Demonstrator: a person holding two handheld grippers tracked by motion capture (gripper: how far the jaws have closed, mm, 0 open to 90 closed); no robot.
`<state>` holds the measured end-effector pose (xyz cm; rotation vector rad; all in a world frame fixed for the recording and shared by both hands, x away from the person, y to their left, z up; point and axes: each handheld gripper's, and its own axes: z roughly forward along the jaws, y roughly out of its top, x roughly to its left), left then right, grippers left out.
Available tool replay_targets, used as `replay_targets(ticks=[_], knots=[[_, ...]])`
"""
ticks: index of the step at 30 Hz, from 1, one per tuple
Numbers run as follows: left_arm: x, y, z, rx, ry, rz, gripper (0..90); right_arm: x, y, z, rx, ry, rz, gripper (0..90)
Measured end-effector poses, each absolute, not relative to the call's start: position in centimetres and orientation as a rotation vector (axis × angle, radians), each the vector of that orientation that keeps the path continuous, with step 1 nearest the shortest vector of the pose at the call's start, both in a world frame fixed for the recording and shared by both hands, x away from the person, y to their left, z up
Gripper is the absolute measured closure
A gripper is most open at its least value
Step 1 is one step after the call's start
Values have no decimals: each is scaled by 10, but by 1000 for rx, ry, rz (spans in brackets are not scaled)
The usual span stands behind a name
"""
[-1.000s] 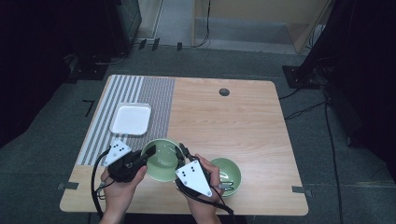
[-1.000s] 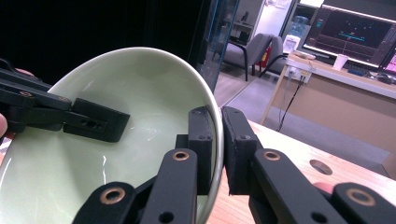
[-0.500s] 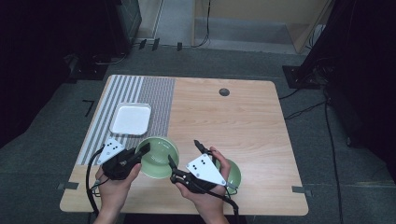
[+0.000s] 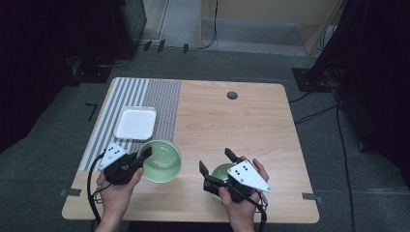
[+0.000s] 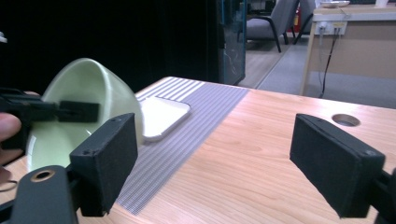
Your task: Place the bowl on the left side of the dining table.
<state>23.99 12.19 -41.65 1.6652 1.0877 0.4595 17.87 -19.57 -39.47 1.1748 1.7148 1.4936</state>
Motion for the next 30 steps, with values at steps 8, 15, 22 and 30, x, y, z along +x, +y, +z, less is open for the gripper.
replay_targets(ticks=[8,15,22,30], knots=[[244,132,-420,1654,1122,476,847,178,-225,-404,1214,1684,1427,153],[245,139,-420,1644,1135,492,847,180,-261,-406,1290,1620,1390,153],[246,151,-419,1616,1159,508,846,182,-288,-419,1368,1605,1373,158],[247,167,-417,1580,1186,519,846,187,-312,-431,1415,1577,1302,157]])
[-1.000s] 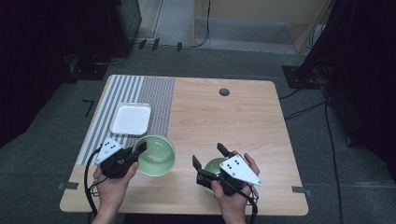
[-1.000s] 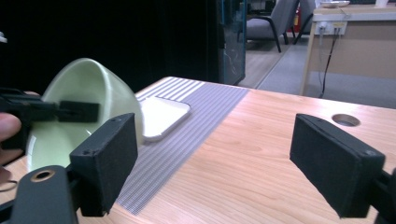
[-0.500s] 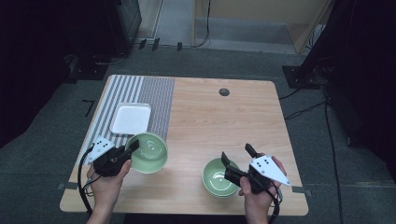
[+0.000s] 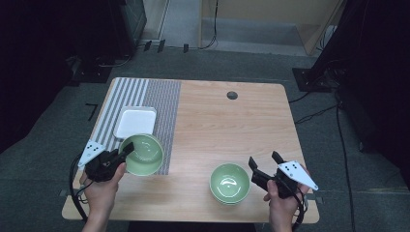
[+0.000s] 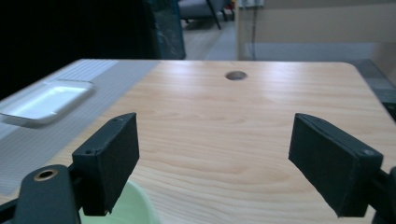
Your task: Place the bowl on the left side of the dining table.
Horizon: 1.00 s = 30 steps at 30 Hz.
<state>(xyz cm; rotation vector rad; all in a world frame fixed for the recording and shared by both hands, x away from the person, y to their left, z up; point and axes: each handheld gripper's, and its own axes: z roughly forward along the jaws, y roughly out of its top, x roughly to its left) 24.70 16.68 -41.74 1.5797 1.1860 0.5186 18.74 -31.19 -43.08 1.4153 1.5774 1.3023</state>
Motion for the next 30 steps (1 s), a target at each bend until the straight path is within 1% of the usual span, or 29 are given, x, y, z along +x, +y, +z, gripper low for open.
replay_targets(ticks=[17,30], knots=[[252,204,-418,1509,1259,547,847,201,-358,-471,1594,1560,1149,156],[255,215,-422,1492,1296,565,846,210,-390,-506,1704,1609,991,155]])
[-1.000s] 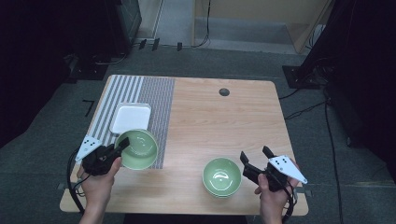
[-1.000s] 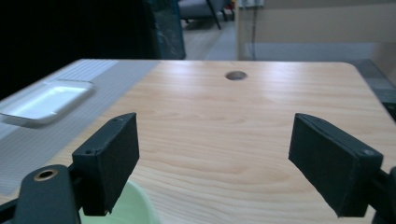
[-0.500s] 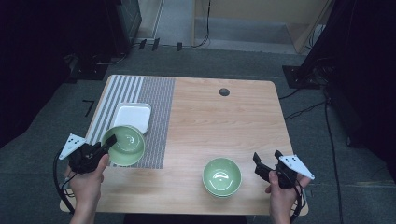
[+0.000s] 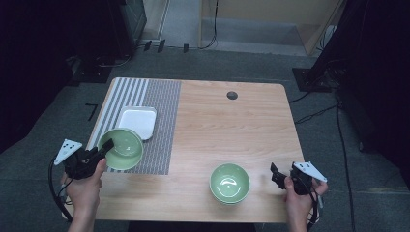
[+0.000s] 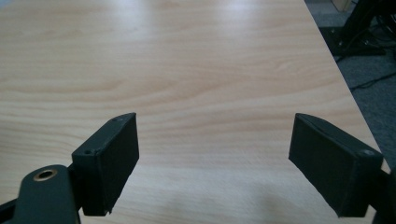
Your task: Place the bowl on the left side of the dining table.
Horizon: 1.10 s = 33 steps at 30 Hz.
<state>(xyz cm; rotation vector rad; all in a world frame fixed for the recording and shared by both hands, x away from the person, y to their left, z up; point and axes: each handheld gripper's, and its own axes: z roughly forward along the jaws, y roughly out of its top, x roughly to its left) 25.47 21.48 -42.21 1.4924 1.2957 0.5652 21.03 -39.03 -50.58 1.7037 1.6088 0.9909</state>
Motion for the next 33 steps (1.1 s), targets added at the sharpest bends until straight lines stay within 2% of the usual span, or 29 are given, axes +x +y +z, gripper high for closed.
replay_targets(ticks=[10,17,33], knots=[[257,219,-425,1494,1308,549,846,214,-401,-522,1780,1658,922,161],[260,222,-425,1473,1329,552,847,216,-394,-525,1746,1742,789,143],[281,227,-433,1449,1389,550,847,210,-395,-525,1720,1778,802,134]])
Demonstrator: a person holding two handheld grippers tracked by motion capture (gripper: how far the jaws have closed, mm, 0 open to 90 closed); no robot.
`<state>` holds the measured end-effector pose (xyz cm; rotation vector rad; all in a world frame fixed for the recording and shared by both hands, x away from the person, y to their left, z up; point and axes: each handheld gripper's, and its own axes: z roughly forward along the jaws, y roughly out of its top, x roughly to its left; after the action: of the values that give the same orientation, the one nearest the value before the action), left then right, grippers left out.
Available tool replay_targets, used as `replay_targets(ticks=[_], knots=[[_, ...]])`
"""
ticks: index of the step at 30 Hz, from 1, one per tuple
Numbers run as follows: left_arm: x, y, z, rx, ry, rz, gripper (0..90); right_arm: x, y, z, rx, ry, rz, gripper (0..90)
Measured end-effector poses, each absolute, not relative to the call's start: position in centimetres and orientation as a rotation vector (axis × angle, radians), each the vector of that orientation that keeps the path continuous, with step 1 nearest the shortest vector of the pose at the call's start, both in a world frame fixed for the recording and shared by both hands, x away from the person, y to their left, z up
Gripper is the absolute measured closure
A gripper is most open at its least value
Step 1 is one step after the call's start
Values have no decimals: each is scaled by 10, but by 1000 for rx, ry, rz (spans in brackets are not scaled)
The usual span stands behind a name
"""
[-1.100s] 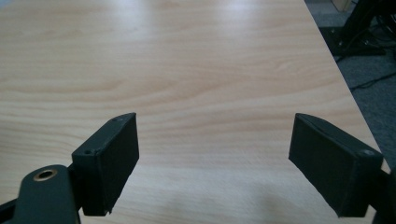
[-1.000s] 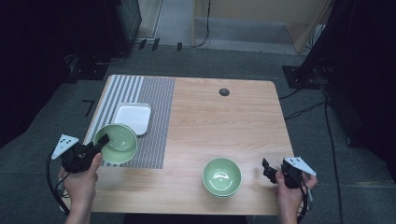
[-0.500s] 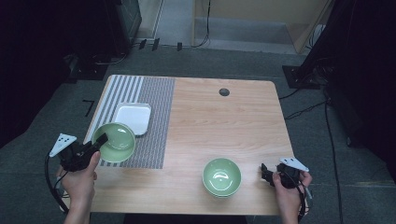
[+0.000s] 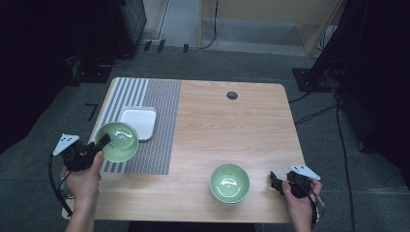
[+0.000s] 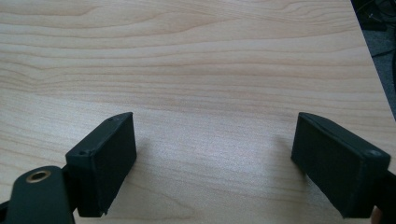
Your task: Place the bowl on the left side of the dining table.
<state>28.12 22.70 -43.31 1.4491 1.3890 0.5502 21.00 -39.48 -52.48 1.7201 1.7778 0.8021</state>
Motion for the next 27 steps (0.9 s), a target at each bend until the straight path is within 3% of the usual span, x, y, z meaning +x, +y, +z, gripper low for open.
replay_targets(ticks=[27], knots=[[341,225,-441,1488,1492,513,848,211,-393,-525,1741,1768,786,80]])
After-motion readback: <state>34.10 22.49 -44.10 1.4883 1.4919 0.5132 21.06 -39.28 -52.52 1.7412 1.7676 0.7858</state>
